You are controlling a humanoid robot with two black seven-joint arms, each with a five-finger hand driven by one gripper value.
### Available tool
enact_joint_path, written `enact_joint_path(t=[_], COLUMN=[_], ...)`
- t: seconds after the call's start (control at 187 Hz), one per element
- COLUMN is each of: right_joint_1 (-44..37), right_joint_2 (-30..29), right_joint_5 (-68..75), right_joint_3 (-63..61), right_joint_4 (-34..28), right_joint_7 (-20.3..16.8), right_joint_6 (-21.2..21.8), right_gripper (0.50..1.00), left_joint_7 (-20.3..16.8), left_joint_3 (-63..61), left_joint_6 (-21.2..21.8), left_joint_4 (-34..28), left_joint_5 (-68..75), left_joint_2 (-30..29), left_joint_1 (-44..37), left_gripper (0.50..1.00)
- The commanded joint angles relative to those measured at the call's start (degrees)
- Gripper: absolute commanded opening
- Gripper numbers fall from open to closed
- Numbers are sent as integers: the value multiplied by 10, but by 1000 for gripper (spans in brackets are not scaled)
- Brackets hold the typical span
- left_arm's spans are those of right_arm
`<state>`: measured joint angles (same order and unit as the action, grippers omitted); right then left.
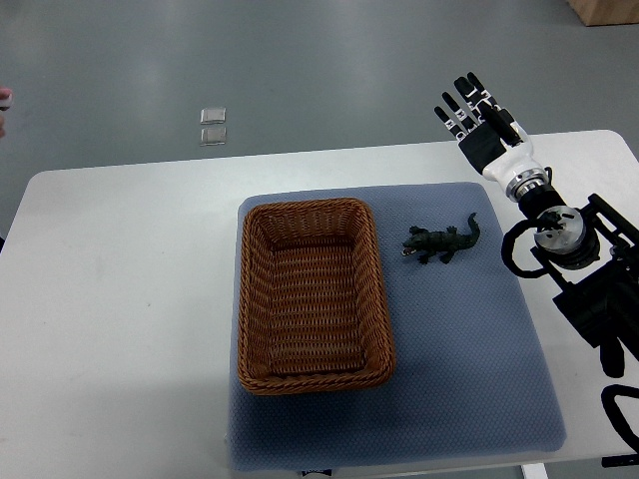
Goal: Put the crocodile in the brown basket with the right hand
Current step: 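Move the right hand over the dark green toy crocodile, fingers open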
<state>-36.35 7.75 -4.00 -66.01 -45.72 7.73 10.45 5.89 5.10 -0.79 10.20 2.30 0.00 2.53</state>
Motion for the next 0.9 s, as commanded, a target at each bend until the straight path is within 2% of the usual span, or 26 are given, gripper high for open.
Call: enact_joint_path(t=[0.0, 0.306, 0.579, 0.675, 0.788, 0.895], right_joint_1=[-2, -5, -45, -92, -179, -263], right_joint_2=[4, 6, 74, 118, 164, 203], right_joint_5=[0, 0, -64, -134, -249, -325], right_joint_3=[1, 8, 92, 157, 301, 434], right_joint_4=[0, -1, -14, -17, -17, -18], right_joint_7=[-1, -3, -6, -6, -9, -28], right_joint_6=[0, 0, 12, 40, 55, 78], right_gripper=[928, 928, 930, 930, 930, 930], left_joint_7=[0, 0, 0, 0, 0, 0], left_joint_3=[-1, 3, 3, -1, -1, -1], left_joint_6=[0, 2, 1, 1, 1, 0], left_joint_4=[1, -1, -3, -2, -1, -1], left_joint_5=[1, 0, 0, 0, 1, 0], left_joint_2=[0, 0, 0, 0, 0, 0], left_joint_1=[-1, -1, 0, 0, 0, 0], left_gripper=[1000, 1000, 1000, 1000, 1000, 1000])
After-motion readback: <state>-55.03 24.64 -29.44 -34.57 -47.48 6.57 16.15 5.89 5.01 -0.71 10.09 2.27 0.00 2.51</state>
